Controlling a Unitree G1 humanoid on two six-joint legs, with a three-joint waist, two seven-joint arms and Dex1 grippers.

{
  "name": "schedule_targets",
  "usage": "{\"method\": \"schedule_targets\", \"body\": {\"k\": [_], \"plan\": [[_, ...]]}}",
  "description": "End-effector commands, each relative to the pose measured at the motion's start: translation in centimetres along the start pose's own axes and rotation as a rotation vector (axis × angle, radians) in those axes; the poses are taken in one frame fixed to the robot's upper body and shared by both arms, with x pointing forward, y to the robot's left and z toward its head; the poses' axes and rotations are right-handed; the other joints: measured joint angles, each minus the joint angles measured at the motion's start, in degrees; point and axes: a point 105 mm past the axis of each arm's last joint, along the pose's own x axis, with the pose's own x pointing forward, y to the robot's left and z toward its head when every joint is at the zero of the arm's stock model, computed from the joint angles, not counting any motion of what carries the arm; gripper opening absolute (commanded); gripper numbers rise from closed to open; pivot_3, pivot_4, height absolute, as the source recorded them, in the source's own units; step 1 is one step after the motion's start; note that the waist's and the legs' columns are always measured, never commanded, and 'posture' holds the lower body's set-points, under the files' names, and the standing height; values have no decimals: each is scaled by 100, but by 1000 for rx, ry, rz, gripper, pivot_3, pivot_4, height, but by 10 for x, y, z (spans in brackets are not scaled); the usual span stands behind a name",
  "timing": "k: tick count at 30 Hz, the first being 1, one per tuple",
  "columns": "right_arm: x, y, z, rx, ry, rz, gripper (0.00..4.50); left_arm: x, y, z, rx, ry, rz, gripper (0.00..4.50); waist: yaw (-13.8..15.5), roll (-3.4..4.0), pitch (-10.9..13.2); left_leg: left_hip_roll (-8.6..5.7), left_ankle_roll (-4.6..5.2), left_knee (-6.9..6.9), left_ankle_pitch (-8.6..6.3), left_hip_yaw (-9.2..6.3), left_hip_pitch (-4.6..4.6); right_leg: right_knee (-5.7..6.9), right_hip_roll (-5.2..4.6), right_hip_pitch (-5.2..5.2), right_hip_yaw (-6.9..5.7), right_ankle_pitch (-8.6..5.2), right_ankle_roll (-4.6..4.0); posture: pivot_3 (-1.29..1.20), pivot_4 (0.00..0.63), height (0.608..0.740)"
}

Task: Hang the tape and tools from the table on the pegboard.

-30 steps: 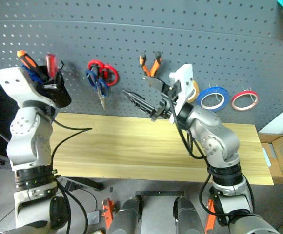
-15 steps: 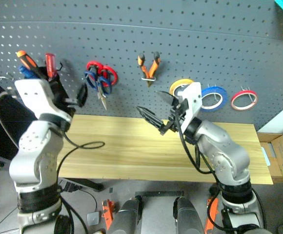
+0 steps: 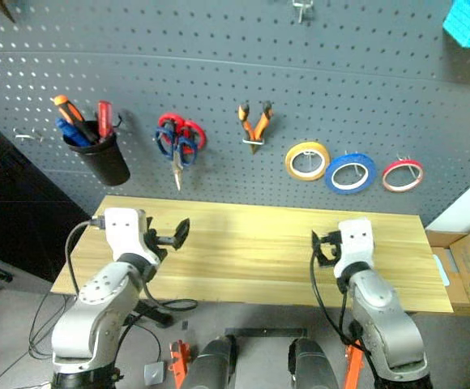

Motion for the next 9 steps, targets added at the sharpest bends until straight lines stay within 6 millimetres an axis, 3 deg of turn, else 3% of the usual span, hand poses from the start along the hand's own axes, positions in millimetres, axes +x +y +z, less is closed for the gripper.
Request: {"method": "schedule_targets", "body": {"k": [1,9], "plan": [[-4,-16,-7,37,3,-100,4500,7,-2,-10,16,15,-10,4466,-9,13,-28,2,-6,-1,-4,3,4,-3,0,5,0,0,0,90,135,740],[-4,-46,-36,60,60,-235,4500,22,4,-34,58,71,-24,4466,-21,37,-146,47,7,-2,1,72,4,-35,6,9,-4,0,0,43,110,740]]}}
